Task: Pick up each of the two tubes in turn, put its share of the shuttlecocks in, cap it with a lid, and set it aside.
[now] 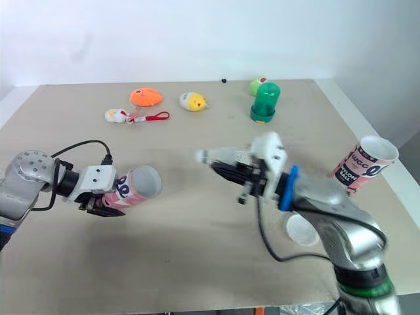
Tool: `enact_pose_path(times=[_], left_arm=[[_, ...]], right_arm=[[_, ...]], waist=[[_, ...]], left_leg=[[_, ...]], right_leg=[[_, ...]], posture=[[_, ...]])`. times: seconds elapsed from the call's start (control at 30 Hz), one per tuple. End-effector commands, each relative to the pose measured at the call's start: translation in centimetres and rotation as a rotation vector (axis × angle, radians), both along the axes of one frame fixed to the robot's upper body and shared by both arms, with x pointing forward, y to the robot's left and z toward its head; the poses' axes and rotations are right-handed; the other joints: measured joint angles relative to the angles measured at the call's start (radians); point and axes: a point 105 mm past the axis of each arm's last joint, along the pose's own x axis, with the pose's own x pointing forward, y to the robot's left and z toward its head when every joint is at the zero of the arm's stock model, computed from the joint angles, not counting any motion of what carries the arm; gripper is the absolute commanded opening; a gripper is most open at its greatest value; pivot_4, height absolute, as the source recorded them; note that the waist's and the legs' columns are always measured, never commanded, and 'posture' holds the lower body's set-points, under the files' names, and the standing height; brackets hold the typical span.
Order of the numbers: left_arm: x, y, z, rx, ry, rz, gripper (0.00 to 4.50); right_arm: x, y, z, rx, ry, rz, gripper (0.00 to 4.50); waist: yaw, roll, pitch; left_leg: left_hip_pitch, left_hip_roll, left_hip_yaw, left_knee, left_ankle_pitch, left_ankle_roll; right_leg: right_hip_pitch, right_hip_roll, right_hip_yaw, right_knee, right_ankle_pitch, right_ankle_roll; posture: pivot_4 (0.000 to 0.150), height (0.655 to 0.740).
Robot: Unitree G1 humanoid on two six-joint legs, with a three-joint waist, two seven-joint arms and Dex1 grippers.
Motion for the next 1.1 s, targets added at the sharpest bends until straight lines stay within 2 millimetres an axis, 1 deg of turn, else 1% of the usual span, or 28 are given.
enact_pose_path(times=[0.03, 0.07, 0.13, 0.23, 0.4, 0.47, 0.5, 0.57, 0.6, 0.63, 0.67, 0.7, 0.73, 0.77, 0.83, 0.87, 0.93, 0.97, 1.0, 1.1], left_arm=[[-0.1, -0.6, -0.4, -0.007, 0.034, -0.009, 2.99], [0.0, -0.6, -0.3, -0.009, 0.034, -0.006, 2.99], [0.1, -0.7, -0.1, -0.015, 0.032, -0.003, 2.99], [0.0, -0.8, 0.1, -0.025, 0.03, 0.002, 2.99], [-0.2, -0.7, 0.0, -0.028, 0.032, 0.014, 2.99], [-0.3, -0.6, 0.0, -0.026, 0.032, 0.019, 2.99], [-0.3, -0.6, -0.1, -0.026, 0.032, 0.022, 2.99], [-0.4, -0.6, -0.1, -0.027, 0.032, 0.023, 2.99], [-0.4, -0.6, -0.1, -0.029, 0.033, 0.024, 2.99], [-0.4, -0.7, -0.1, -0.032, 0.034, 0.025, 2.99], [-0.4, -0.7, -0.1, -0.033, 0.035, 0.025, 2.99], [-0.5, -0.7, -0.1, -0.034, 0.036, 0.026, 2.99], [-0.5, -0.7, -0.1, -0.036, 0.036, 0.026, 2.99], [-0.5, -0.7, -0.1, -0.038, 0.036, 0.027, 2.99], [-0.6, -0.7, -0.1, -0.039, 0.037, 0.029, 2.99], [-0.6, -0.6, -0.1, -0.038, 0.037, 0.031, 2.99], [-0.6, -0.6, -0.2, -0.038, 0.037, 0.033, 2.99], [-0.5, -0.6, -0.2, -0.038, 0.037, 0.033, 2.99], [-0.5, -0.6, -0.2, -0.039, 0.037, 0.033, 2.99], [-0.4, -0.6, -0.2, -0.04, 0.039, 0.03, 2.99]], right_arm=[[0.2, 4.3, -0.1, -0.088, -0.049, 0.184, 0.18], [0.1, 5.2, -0.2, -0.117, -0.057, 0.227, 0.18], [0.2, 6.4, -0.4, -0.161, -0.076, 0.283, 0.18], [0.3, 7.4, -0.8, -0.21, -0.093, 0.332, 0.18], [-0.2, 8.5, -1.2, -0.224, -0.104, 0.387, 0.18], [-0.7, 9.0, -0.9, -0.194, -0.078, 0.416, 0.75], [-0.9, 9.1, -0.7, -0.173, -0.067, 0.421, 0.95], [-1.0, 9.1, -0.2, -0.134, -0.053, 0.419, 1.84], [-0.9, 9.0, 0.1, -0.108, -0.047, 0.405, 2.44], [-0.9, 8.7, 0.3, -0.084, -0.037, 0.393, 2.76], [-0.8, 8.2, 0.7, -0.049, -0.024, 0.371, 3.4], [-0.8, 7.7, 1.1, -0.009, -0.015, 0.343, 3.63], [-0.6, 6.9, 1.7, 0.042, -0.001, 0.306, 4.18], [-0.5, 6.2, 2.1, 0.079, 0.006, 0.268, 4.44], [0.3, 4.2, 2.5, 0.136, -0.005, 0.142, 4.44], [0.6, 3.4, 2.4, 0.147, -0.011, 0.088, 4.44], [1.5, 0.8, 1.9, 0.194, -0.024, -0.08, 4.44], [1.9, -0.6, 0.9, 0.179, -0.031, -0.184, 4.44], [2.2, -1.6, 0.2, 0.163, -0.037, -0.252, 4.44], [2.8, -3.4, -1.8, 0.133, -0.014, -0.41, 4.44]], waist=[[0.005, -0.001, 0.0], [0.004, -0.001, 0.0], [0.004, -0.001, 0.0], [0.006, -0.001, 0.0], [0.006, -0.001, 0.0], [0.005, -0.001, 0.0], [0.005, -0.001, 0.0], [0.005, -0.001, 0.0], [0.005, -0.001, 0.0], [0.005, -0.001, 0.0], [0.005, -0.001, 0.0], [0.005, -0.001, 0.0], [0.006, -0.001, 0.0], [0.006, -0.001, 0.0], [0.006, -0.001, 0.0], [0.006, -0.001, 0.0], [0.005, -0.001, 0.0], [0.007, -0.002, -0.001], [0.008, -0.002, -0.001], [0.003, 0.0, -0.001]], left_leg=[[-0.001, 0.0, -0.002, 0.0, 0.0, 0.0], [-0.002, 0.0, -0.001, 0.0, 0.0, 0.0], [-0.005, 0.0, -0.001, 0.0, 0.0, 0.0], [-0.006, 0.0, -0.003, 0.0, 0.0, 0.0], [-0.007, -0.001, -0.005, 0.0, 0.0, 0.0], [-0.006, 0.0, -0.005, 0.0, 0.0, 0.0], [-0.006, 0.0, -0.005, 0.0, 0.0, 0.0], [-0.006, 0.0, -0.006, 0.001, 0.0, 0.0], [-0.006, 0.0, -0.006, 0.001, 0.0, 0.0], [-0.006, 0.0, -0.005, 0.001, 0.0, 0.0], [-0.007, 0.0, -0.006, 0.001, 0.0, 0.0], [-0.007, 0.0, -0.006, 0.001, 0.0, 0.0], [-0.007, 0.0, -0.006, 0.001, 0.0, 0.0], [-0.007, 0.0, -0.007, 0.001, 0.0, 0.0], [-0.008, -0.001, -0.008, 0.001, 0.0, 0.0], [-0.008, -0.001, -0.008, 0.001, 0.0, 0.0], [-0.008, -0.001, -0.008, 0.001, 0.0, 0.0], [-0.008, -0.001, -0.008, 0.001, 0.0, 0.0], [-0.008, -0.002, -0.009, 0.0, 0.0, 0.0], [-0.008, -0.002, -0.007, 0.0, 0.0, -0.001]], right_leg=[[0.0, 0.0, -0.001, 0.0, 0.0, 0.002], [-0.001, 0.0, -0.002, 0.0, 0.0, 0.002], [-0.003, -0.001, -0.001, 0.0, 0.0, 0.002], [-0.003, -0.001, -0.004, 0.0, 0.0, 0.001], [-0.003, -0.002, -0.005, 0.0, -0.001, 0.001], [-0.003, -0.002, -0.006, 0.0, -0.001, 0.001], [-0.003, -0.001, -0.006, 0.0, -0.001, 0.001], [-0.003, -0.001, -0.006, 0.001, -0.001, 0.001], [-0.003, -0.001, -0.006, 0.001, -0.001, 0.001], [-0.003, -0.001, -0.006, 0.001, -0.001, 0.001], [-0.003, -0.001, -0.006, 0.001, -0.001, 0.001], [-0.003, -0.001, -0.007, 0.001, -0.001, 0.0], [-0.003, -0.002, -0.007, 0.001, -0.001, 0.0], [-0.003, -0.002, -0.008, 0.001, -0.001, 0.0], [-0.003, -0.003, -0.009, 0.001, -0.001, -0.001], [-0.003, -0.003, -0.009, 0.001, -0.001, -0.001], [-0.003, -0.003, -0.009, 0.0, -0.001, -0.001], [-0.003, -0.003, -0.009, 0.0, -0.001, -0.001], [-0.003, -0.003, -0.01, 0.0, -0.002, -0.001], [-0.004, -0.003, -0.008, 0.0, -0.002, 0.0]], posture=[[0.15, 0.74], [0.15, 0.74], [0.15, 0.74], [0.15, 0.74], [0.15, 0.74], [0.15, 0.74], [0.15, 0.74], [0.15, 0.74], [0.15, 0.74], [0.15, 0.74], [0.15, 0.74], [0.15, 0.74], [0.15, 0.74], [0.15, 0.74], [0.15, 0.74], [0.15, 0.74], [0.15, 0.74], [0.15, 0.74], [0.15, 0.74], [0.15, 0.74]])
